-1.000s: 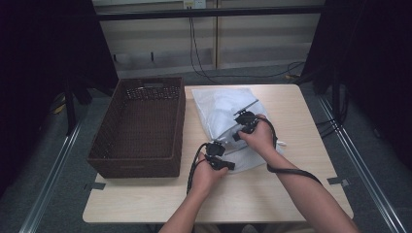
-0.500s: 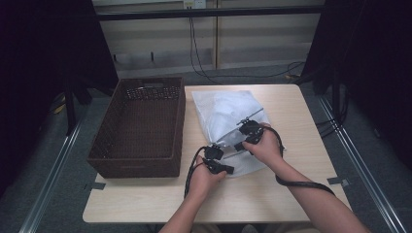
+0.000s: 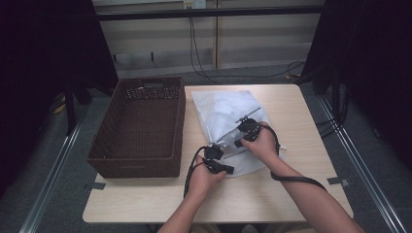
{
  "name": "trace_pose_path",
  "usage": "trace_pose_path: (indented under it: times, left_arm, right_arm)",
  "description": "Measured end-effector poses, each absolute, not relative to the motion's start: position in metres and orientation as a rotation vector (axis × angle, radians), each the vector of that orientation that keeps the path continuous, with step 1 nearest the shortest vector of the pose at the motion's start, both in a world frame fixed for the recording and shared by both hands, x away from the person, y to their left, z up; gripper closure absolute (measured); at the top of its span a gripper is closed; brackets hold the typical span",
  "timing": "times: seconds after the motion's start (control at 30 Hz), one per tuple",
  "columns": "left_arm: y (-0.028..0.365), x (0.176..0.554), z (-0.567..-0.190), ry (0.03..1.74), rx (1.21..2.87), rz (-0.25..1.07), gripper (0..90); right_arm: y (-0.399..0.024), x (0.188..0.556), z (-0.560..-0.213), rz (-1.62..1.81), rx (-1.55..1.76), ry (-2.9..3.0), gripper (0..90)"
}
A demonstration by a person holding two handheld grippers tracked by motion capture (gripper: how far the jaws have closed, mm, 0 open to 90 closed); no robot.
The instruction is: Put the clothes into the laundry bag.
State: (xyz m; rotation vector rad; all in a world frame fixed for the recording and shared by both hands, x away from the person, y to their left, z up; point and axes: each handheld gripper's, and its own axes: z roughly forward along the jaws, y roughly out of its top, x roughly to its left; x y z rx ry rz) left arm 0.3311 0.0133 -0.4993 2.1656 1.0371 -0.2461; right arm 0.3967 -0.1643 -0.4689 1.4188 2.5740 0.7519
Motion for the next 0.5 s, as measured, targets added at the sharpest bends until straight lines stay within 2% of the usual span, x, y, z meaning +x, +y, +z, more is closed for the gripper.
trace_pose_path:
  times: [0.5]
  left_arm:
    - [0.0126, 0.3302, -0.4999, 1.043, 2.146, -0.25, 90.0]
  right_arm:
    - [-0.1608, 0.4064, -0.4682, 0.751, 1.442, 2.55, 90.0]
